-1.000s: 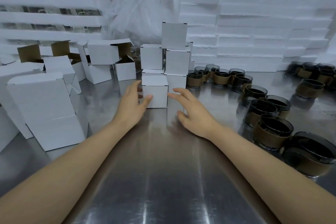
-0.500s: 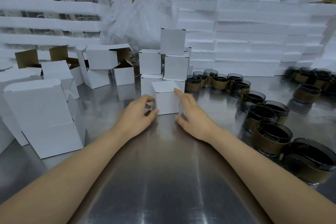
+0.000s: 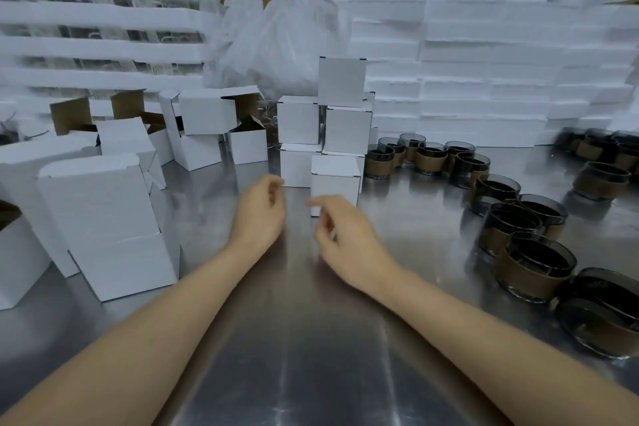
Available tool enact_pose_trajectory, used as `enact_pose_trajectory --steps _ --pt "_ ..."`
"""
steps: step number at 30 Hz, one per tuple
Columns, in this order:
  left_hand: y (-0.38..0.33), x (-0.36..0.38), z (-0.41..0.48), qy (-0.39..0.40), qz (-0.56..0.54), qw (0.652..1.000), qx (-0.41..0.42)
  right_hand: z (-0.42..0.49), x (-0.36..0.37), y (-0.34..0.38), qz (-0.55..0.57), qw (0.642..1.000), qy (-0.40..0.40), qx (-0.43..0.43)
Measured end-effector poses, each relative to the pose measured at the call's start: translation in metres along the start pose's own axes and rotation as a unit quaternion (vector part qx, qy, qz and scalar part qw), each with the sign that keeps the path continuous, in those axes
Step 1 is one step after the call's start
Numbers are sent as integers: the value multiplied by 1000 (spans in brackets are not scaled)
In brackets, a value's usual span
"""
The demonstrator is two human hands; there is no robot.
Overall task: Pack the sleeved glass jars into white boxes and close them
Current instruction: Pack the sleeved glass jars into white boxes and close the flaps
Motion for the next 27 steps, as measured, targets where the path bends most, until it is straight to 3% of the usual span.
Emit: enact_pose_trajectory --steps 2,4,6,8,10,13,17,21,27 --pt "16 -16 7 -87 -90 984 -123 3 33 14 -38 997 63 -1" --pt "30 -26 5 -150 -170 949 -221 26 56 18 -36 997 58 42" --pt "35 -31 3 -186 -207 923 -266 53 75 22 71 990 6 123" --pt "41 -31 1 -200 -215 909 -295 75 98 21 201 955 -35 217" --pt "47 -30 -1 -210 -224 894 -327 92 122 16 246 931 -51 264" --pt "52 -30 -1 -223 -234 876 -359 113 128 14 192 950 -108 223" --pt "50 -28 0 -226 -229 881 -347 137 120 27 34 978 -205 26" --pt "47 -22 2 -206 -225 898 -316 161 145 20 26 988 -155 7" --pt "44 -21 4 -201 -230 902 -304 180 170 10 -54 988 -145 3"
Point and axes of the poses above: each hand's wrist, its own z-axis towards the middle knuckle, its own x-axis out of the palm, y = z × x, the point moved 7 cm from there along z, towards the middle knuckle, and after that the axes turned 10 degrees about -y, right-handed, at the moved point
